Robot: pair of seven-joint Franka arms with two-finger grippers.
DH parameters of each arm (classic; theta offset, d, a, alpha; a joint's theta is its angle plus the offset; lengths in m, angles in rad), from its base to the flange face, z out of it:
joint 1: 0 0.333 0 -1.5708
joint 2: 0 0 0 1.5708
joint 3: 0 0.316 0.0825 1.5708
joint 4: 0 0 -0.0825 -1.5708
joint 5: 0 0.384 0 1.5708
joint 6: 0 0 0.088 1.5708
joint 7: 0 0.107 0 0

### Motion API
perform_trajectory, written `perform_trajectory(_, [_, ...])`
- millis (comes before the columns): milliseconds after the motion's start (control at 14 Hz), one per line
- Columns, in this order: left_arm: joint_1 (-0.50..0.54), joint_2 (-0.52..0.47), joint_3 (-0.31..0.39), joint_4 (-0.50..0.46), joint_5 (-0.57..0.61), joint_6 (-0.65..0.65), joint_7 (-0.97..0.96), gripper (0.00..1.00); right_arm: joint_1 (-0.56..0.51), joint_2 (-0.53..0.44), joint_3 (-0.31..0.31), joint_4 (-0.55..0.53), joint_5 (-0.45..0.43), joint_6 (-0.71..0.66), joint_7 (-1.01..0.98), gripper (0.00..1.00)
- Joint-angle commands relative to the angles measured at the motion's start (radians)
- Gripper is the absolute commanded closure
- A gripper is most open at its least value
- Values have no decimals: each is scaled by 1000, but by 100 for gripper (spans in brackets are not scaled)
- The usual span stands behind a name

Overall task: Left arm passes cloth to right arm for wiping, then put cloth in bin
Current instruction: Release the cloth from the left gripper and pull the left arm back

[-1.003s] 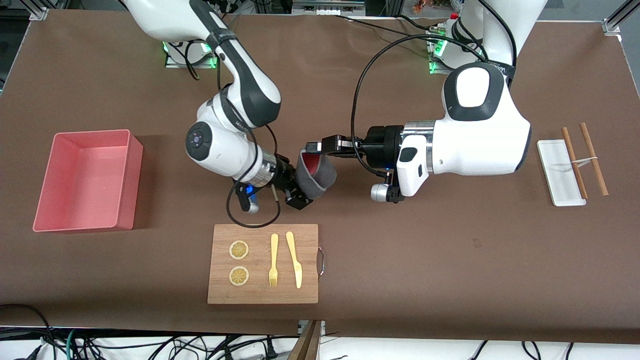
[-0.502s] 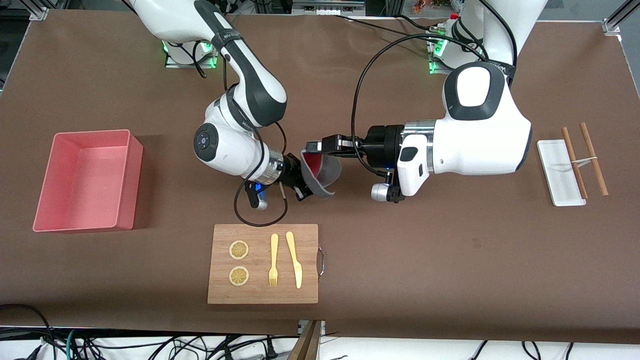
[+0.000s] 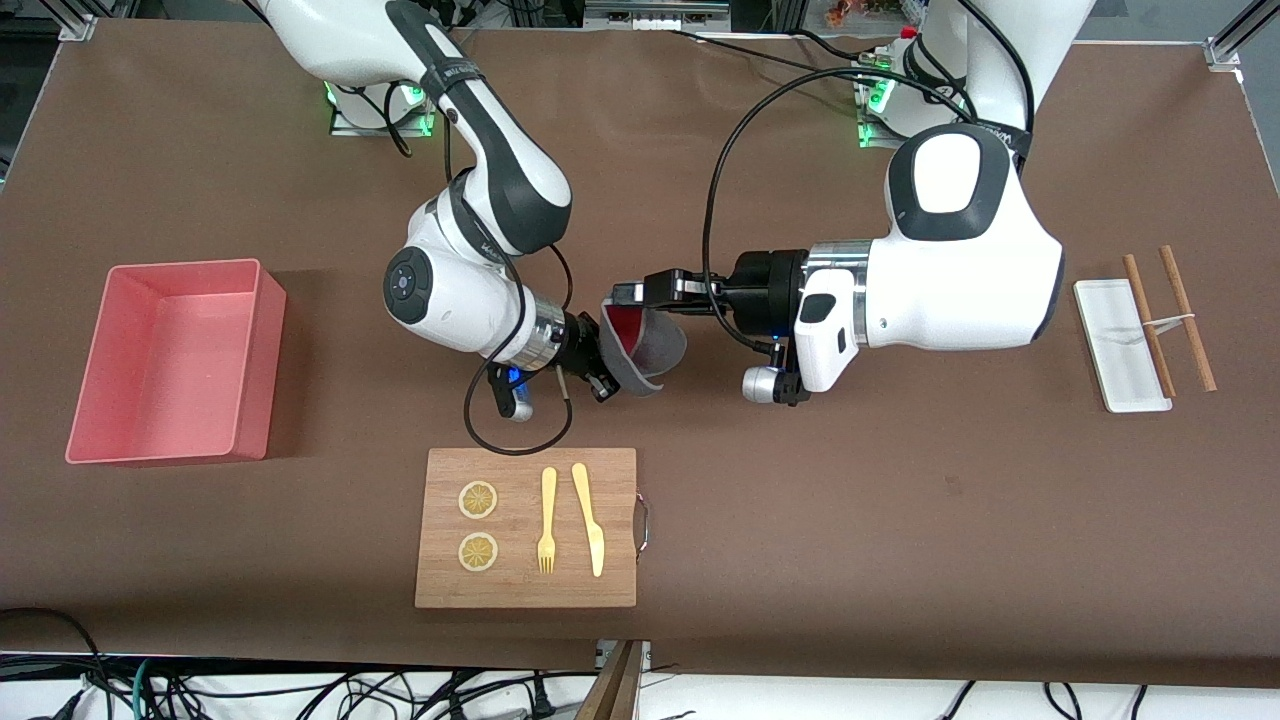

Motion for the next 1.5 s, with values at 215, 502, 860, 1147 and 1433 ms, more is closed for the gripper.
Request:
perform_trajectory(215, [10, -23, 10, -15, -18, -6, 23, 0, -7, 1, -4, 13, 23, -5, -33, 100])
perform_trajectory(502, [100, -52, 10, -19, -17, -84, 18, 0, -23, 0, -5, 13, 15, -11, -109, 100])
perform_trajectory(860, [212, -52, 15, -21, 61, -197, 17, 0, -50, 0, -7, 4, -70, -178, -237, 100])
perform_trajectory(1147, [303, -58, 16, -19, 265, -226, 20, 0, -42, -4, -5, 4, -139, -305, -234, 100])
perform_trajectory(1433, [325, -78, 13, -14, 568, -247, 28, 0, -36, -4, -5, 1, -216, -474, -243, 100])
